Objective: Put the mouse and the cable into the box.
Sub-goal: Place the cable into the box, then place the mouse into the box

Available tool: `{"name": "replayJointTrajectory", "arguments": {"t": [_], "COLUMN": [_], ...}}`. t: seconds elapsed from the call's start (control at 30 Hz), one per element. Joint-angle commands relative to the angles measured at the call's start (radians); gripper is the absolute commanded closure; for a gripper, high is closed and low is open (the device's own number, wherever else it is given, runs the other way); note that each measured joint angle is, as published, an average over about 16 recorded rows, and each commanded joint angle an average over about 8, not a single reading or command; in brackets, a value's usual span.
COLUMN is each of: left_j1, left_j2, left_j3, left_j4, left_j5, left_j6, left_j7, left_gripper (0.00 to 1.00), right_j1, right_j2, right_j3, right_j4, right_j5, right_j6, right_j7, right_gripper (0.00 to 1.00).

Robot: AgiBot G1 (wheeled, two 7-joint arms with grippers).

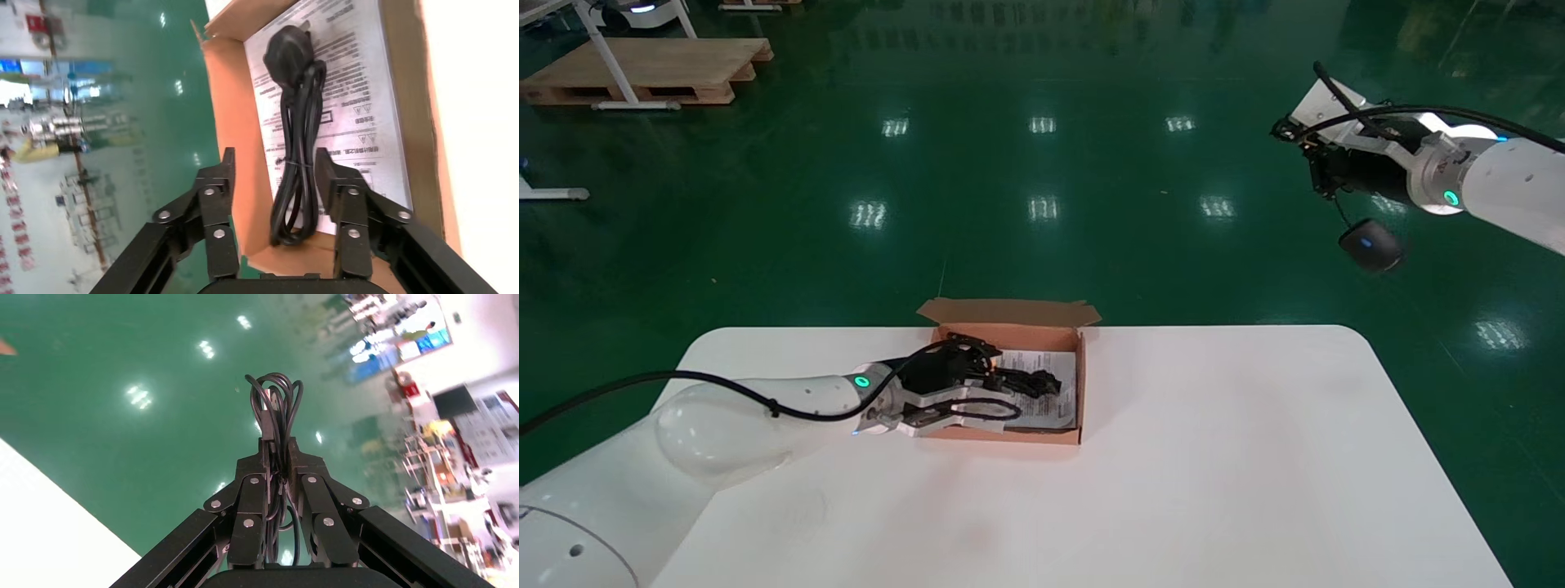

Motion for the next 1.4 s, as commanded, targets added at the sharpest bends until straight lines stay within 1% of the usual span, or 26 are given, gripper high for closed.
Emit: {"name": "replayJointTrajectory", "arguments": {"t": [0.03,0.23,0.37,0.5,0.7,1.0,1.1,1.23,1.3,1.4], "left_j1": [-0.002,-0.125,-0.181,-0.199,-0.201,-0.194,-0.191,-0.187,-0.184,-0.181], "left_j2": [-0.004,-0.096,-0.137,-0.139,-0.139,-0.148,-0.152,-0.157,-0.16,-0.164], "left_j3": [-0.001,-0.05,-0.047,-0.033,-0.02,-0.004,0.002,0.009,0.013,0.018], "left_j4": [-0.003,0.138,0.202,0.218,0.212,0.183,0.171,0.155,0.146,0.133], "left_j5": [-0.007,-0.035,-0.016,0.005,0.027,0.053,0.062,0.074,0.081,0.091], "left_j6": [-0.011,-0.093,-0.105,-0.099,-0.098,-0.099,-0.099,-0.099,-0.099,-0.098], "left_j7": [-0.018,-0.197,-0.266,-0.3,-0.335,-0.384,-0.4,-0.424,-0.436,-0.455], "left_gripper": [0.0,0.0,0.0,0.0,0.0,0.0,0.0,0.0,0.0,0.0], "right_j1": [-0.006,-0.05,-0.083,-0.113,-0.155,-0.26,-0.31,-0.367,-0.383,-0.388], "right_j2": [0.004,-0.006,-0.028,-0.057,-0.097,-0.145,-0.162,-0.178,-0.182,-0.185], "right_j3": [0.0,-0.005,-0.01,-0.023,-0.055,-0.119,-0.162,-0.241,-0.28,-0.328], "right_j4": [0.012,0.102,0.179,0.247,0.358,0.622,0.721,0.826,0.85,0.842], "right_j5": [0.003,0.021,0.032,0.027,-0.011,-0.068,-0.113,-0.193,-0.237,-0.303], "right_j6": [-0.014,-0.075,-0.12,-0.154,-0.179,-0.221,-0.216,-0.18,-0.149,-0.094], "right_j7": [-0.01,-0.022,-0.004,0.032,0.089,0.153,0.181,0.236,0.274,0.348], "right_gripper": [1.0,1.0,1.0,1.0,1.0,1.0,1.0,1.0,1.0,1.0]}}
